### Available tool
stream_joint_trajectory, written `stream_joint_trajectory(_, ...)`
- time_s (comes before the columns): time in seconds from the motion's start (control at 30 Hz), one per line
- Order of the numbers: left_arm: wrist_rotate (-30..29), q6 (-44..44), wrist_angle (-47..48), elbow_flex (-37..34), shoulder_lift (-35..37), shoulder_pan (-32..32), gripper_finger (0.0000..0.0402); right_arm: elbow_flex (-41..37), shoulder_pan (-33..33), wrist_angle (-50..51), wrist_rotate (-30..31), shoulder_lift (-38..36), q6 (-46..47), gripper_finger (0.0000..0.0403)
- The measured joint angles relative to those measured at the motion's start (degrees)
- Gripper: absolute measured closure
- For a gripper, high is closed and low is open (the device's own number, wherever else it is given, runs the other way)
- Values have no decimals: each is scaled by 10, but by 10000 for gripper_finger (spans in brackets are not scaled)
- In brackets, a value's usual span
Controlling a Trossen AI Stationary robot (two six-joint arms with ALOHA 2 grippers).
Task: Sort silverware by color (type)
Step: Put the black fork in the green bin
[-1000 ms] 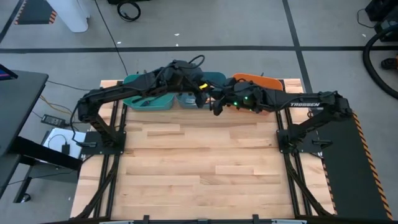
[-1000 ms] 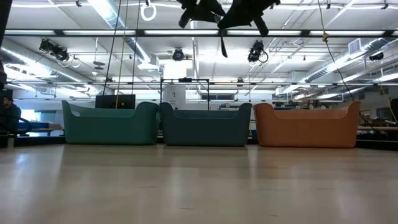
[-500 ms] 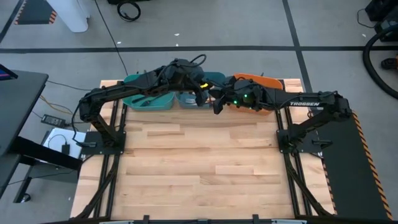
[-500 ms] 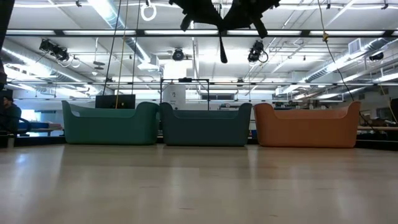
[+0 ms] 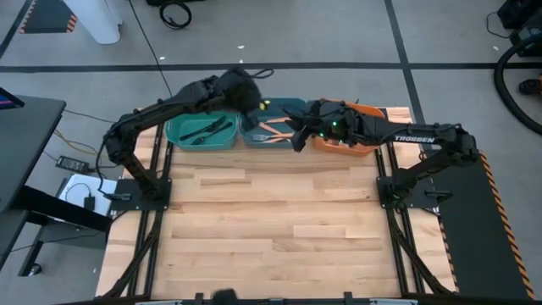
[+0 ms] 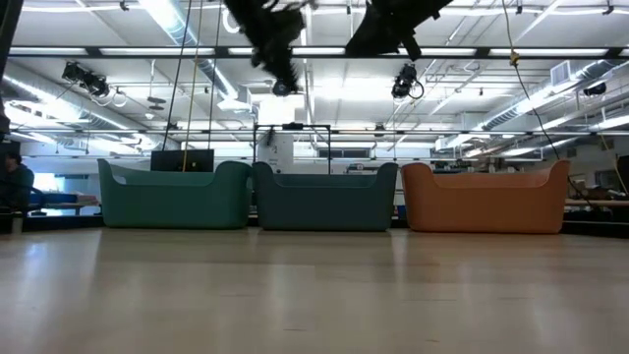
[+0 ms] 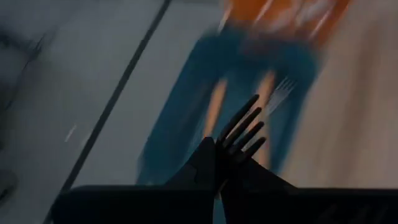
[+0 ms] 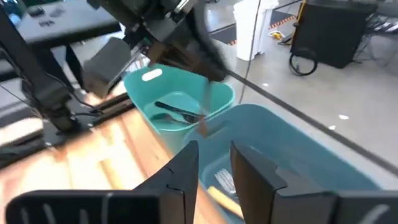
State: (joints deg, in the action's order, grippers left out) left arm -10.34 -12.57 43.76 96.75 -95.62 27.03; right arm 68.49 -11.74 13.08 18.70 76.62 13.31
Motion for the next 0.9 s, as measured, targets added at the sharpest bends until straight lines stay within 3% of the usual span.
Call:
stream_joint_trajectory(0.13,-59,-35,127,0,1,49,390,0,-19,17,0,0,-49,299)
stream_joint_trajectory(0.3,-68,-31,219,-1,0,116,390,0,-44,39,0,0,-82,298)
stream_joint_trajectory(0.63,-68,-37,201,-168,-4,196,384,0,-91,51,-4,1,-105,298)
stream_joint_trajectory(0.9,-67,-30,161,-236,-4,200,328,0,-107,51,-10,1,-106,298)
